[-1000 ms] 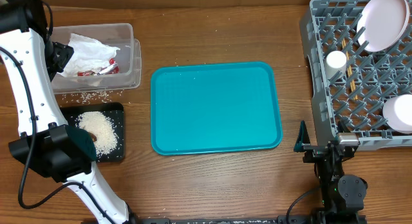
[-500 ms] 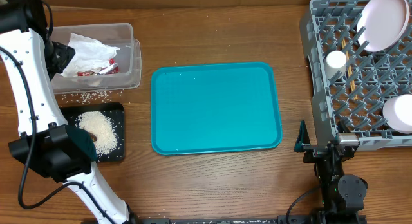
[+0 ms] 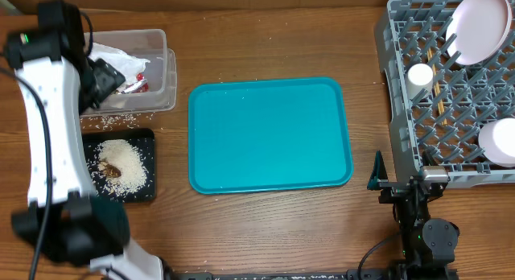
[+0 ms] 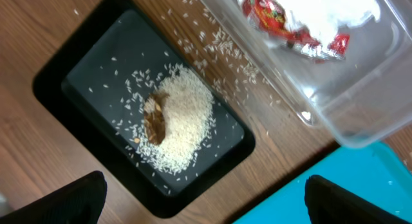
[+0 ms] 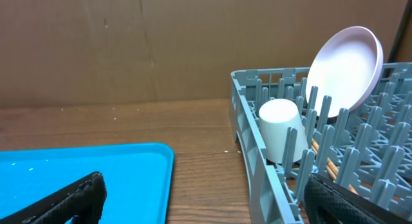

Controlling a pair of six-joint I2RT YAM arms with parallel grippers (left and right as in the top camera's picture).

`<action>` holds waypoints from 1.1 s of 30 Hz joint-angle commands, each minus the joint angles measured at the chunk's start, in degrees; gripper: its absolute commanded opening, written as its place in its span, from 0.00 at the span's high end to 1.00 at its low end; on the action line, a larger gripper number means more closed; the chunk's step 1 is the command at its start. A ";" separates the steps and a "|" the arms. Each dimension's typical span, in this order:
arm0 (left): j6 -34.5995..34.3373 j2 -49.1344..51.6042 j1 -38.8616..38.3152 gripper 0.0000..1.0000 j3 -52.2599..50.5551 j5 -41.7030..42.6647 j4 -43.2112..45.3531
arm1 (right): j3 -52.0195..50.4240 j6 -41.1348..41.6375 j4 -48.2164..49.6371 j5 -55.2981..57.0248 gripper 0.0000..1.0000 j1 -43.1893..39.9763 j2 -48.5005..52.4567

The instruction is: Sort waste into correct bins and load items into the dishwasher

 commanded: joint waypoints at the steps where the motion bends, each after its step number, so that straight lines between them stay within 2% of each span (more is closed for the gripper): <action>1: 1.77 -10.60 -2.03 0.00 -14.21 0.17 6.03 | -0.59 -0.22 0.37 -0.35 0.00 -0.15 -0.61; 6: 4.68 -23.76 -7.43 0.00 -34.84 2.01 21.29 | -0.59 -0.22 0.37 -0.35 0.00 -0.15 -0.61; 11: 4.63 -34.05 -12.31 0.00 -49.46 2.67 31.58 | -0.59 -0.22 0.37 -0.35 0.00 -0.15 -0.61; 19: 4.61 -49.57 -12.94 0.00 -63.91 2.99 32.63 | -0.59 -0.22 0.37 -0.35 0.00 -0.15 -0.61; 24: 2.60 -56.19 -12.83 0.00 -68.02 -0.31 34.18 | -0.59 -0.22 0.37 -0.35 0.00 -0.15 -0.61; 30: 8.15 -63.43 -12.94 0.00 -76.17 1.27 43.34 | -0.59 -0.22 0.37 -0.35 0.00 -0.15 -0.61; 33: 16.83 -67.93 -12.96 0.00 -81.66 5.70 49.62 | -0.59 -0.22 0.37 -0.35 0.00 -0.15 -0.61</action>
